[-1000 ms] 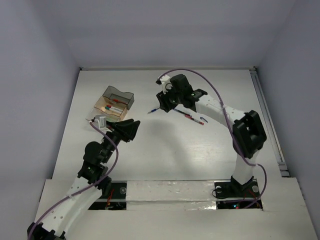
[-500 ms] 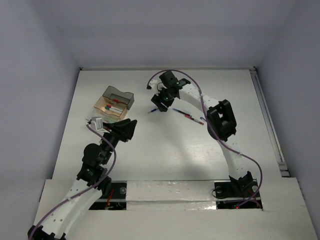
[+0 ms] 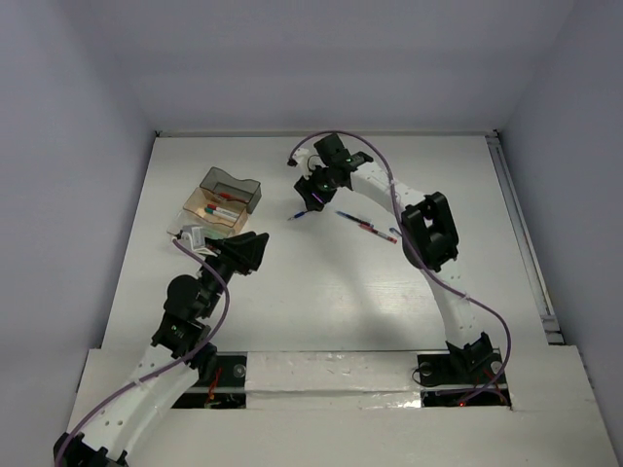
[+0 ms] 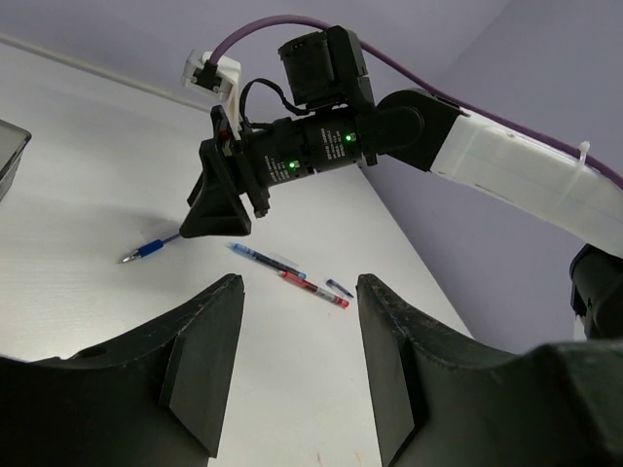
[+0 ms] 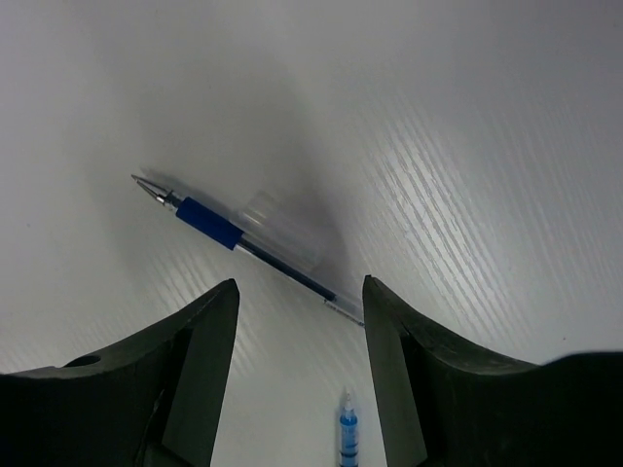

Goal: Sort the stationery into containers
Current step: Pick up the pen cap from the center of the board.

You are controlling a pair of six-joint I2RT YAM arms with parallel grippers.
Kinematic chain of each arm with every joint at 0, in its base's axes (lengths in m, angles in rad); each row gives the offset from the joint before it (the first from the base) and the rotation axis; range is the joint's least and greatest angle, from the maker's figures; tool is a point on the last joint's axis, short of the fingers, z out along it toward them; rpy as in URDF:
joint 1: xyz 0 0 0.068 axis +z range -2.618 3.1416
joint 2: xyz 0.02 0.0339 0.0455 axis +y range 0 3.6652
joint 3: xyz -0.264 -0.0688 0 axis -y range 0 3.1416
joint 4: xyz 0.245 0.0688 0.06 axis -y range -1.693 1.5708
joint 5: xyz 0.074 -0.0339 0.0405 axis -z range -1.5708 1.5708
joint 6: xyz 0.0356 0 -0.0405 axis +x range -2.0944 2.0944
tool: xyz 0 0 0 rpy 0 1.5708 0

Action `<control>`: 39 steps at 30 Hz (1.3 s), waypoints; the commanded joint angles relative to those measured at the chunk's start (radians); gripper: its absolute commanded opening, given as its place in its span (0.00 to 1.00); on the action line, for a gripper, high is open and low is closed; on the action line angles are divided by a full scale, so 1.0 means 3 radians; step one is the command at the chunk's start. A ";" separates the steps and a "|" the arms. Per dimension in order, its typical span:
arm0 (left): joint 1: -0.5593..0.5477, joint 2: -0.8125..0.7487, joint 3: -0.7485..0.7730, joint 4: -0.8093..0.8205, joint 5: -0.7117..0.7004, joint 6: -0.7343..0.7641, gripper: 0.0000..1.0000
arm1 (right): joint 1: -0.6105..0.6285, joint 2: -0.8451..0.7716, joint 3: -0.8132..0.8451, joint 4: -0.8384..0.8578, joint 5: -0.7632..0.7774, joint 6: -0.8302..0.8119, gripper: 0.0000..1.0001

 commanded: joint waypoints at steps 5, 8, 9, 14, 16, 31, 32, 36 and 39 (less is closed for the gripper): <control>-0.0017 0.0061 -0.0043 0.0206 -0.0025 0.0003 0.46 | 0.0021 -0.0106 -0.0021 0.0518 0.0031 0.0236 0.54; -0.0017 0.0066 -0.0048 0.0216 -0.0025 -0.0002 0.46 | 0.0021 -0.0024 0.0116 0.0427 0.0051 0.0195 0.54; -0.0017 0.0071 -0.0048 0.0216 -0.0020 -0.0002 0.46 | 0.0021 -0.0003 0.0148 0.0416 0.0076 0.0180 0.54; -0.0017 0.0097 -0.0048 0.0226 -0.0025 -0.0002 0.46 | 0.0052 0.0176 0.0383 0.0166 0.0077 0.0067 0.53; -0.0017 0.0102 -0.0048 0.0231 -0.0025 -0.0002 0.46 | 0.0087 0.0201 0.0429 0.0140 0.0087 0.0016 0.53; -0.0017 0.0056 -0.0064 0.0231 -0.0020 -0.0007 0.46 | 0.0149 0.0390 0.0618 -0.0111 0.0076 -0.0081 0.55; -0.0017 0.0061 -0.0064 0.0236 -0.0025 -0.0007 0.46 | 0.0149 0.0396 0.0608 -0.0096 0.0097 -0.0086 0.55; -0.0017 0.0046 -0.0069 0.0236 -0.0020 -0.0007 0.46 | 0.0149 0.0411 0.0603 -0.0080 0.0158 -0.0097 0.55; -0.0017 0.0046 -0.0069 0.0231 -0.0020 -0.0002 0.46 | 0.0149 0.0431 0.0618 -0.0060 0.0189 -0.0097 0.55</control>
